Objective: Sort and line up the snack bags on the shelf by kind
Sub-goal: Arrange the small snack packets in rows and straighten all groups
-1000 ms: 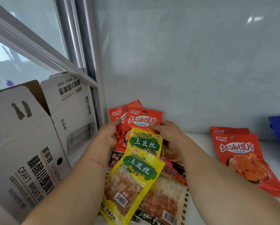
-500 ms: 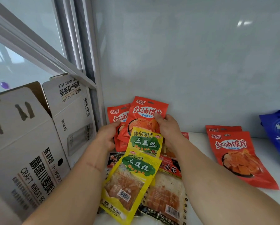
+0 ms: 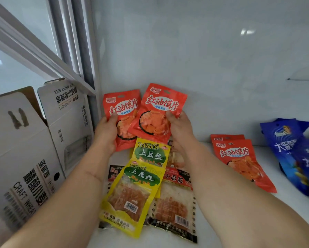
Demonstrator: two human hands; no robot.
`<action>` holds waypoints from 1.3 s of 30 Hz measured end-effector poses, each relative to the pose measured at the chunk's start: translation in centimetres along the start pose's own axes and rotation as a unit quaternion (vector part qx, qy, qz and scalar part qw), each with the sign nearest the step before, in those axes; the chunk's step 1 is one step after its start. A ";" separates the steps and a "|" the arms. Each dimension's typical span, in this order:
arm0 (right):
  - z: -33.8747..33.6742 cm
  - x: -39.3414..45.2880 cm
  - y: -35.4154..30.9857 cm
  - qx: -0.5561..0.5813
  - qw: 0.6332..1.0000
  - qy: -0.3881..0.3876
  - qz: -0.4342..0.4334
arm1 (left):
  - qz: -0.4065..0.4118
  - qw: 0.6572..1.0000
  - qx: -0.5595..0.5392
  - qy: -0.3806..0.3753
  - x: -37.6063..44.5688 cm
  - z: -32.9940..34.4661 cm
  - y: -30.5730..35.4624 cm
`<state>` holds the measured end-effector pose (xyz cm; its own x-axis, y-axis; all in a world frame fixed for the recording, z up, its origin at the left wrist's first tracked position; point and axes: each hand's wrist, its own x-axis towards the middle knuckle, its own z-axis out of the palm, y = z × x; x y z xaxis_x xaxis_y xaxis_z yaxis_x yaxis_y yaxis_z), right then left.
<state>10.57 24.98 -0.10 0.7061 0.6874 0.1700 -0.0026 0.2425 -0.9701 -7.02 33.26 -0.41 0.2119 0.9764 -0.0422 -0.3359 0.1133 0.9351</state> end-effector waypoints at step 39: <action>-28.8 -10.0 0.6 -0.327 0.942 0.078 0.003 | -0.032 0.958 0.281 0.049 -25.5 11.2 -10.3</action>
<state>23.89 -1.51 -7.33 0.8034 0.5655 0.1864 0.3935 -0.2692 -0.8790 1.37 5.16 -5.02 0.1183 0.9864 -0.1137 0.2288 0.0843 0.9698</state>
